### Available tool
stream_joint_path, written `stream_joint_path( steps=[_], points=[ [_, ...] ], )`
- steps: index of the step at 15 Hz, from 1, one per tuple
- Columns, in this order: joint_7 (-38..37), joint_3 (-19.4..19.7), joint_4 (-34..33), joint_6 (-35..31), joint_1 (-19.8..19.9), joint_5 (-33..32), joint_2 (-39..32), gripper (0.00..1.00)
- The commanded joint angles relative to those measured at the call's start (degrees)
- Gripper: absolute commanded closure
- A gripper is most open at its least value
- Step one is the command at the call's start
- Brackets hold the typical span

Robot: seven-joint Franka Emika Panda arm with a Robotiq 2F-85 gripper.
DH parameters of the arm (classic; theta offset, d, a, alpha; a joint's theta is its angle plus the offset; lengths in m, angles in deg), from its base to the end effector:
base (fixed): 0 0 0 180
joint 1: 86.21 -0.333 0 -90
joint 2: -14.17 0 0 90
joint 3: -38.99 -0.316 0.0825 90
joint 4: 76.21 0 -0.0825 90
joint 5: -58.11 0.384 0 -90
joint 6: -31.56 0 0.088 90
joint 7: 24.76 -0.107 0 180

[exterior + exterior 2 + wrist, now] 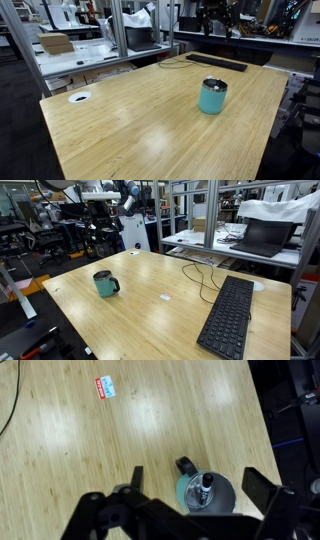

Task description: Remove the marker from the mug cup and put it on the table then put it back in the mug cup

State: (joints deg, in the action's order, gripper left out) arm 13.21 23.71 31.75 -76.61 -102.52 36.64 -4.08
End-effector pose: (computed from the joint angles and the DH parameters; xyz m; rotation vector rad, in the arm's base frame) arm 0.5198 0.2794 0.3261 2.2108 1.8350 -0.4475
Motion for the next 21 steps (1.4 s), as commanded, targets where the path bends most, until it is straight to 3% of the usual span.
stream_joint_path(
  steps=[1, 8, 18, 19, 20, 21],
  points=[
    [5.69, -0.52, -1.79, -2.47, 0.08, -3.53, -2.97, 0.0],
    [12.46, -1.85, -2.65, -3.47, -1.08, -2.79, -6.23, 0.0],
    [4.39, -3.08, 0.06, -3.75, -5.17, -2.14, -8.04, 0.0],
    [4.05, -3.09, 0.34, -3.97, -5.21, -2.26, -8.44, 0.08],
    [3.88, -3.07, 0.63, -4.21, -5.13, -2.32, -8.72, 0.26],
    [3.84, -3.0, 0.86, -4.26, -5.01, -2.52, -8.86, 0.32]
  ],
)
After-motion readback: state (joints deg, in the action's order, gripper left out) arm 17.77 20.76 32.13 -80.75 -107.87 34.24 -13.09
